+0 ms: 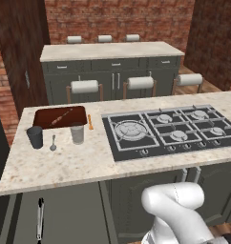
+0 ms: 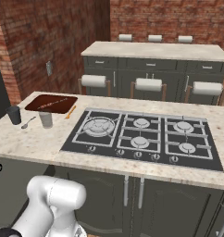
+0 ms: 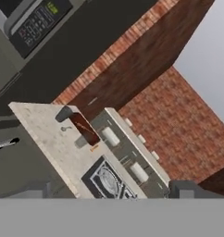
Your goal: Take the tongs from the drawer on the left and place them on the dining counter next to the tray containing the kebab skewer.
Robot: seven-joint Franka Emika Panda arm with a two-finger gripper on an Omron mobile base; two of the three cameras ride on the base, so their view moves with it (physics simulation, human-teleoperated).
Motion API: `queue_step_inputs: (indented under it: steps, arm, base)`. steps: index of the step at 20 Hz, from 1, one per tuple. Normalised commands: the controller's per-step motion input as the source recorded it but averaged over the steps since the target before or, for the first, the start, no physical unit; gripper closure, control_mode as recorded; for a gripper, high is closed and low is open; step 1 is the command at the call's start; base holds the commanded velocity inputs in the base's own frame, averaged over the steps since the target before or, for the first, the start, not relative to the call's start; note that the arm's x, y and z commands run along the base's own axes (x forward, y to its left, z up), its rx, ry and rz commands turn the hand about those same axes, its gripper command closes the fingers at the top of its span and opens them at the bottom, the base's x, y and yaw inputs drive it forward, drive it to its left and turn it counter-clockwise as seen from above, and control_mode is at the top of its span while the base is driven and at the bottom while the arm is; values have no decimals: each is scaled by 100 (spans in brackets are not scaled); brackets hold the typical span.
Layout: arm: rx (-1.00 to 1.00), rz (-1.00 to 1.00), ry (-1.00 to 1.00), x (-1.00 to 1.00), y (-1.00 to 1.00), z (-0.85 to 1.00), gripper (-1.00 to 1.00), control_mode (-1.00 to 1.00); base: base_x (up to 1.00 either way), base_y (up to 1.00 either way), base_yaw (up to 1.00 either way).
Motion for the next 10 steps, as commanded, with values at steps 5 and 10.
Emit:
queue_step_inputs:
  steps: [5, 10]
  arm:
    - [14, 1, 3, 43, -53, 40, -100, -100]
    - [14, 0, 4, 43, -50, 46, -100, -100]
  base:
    - [0, 0, 0]
    - [0, 0, 0]
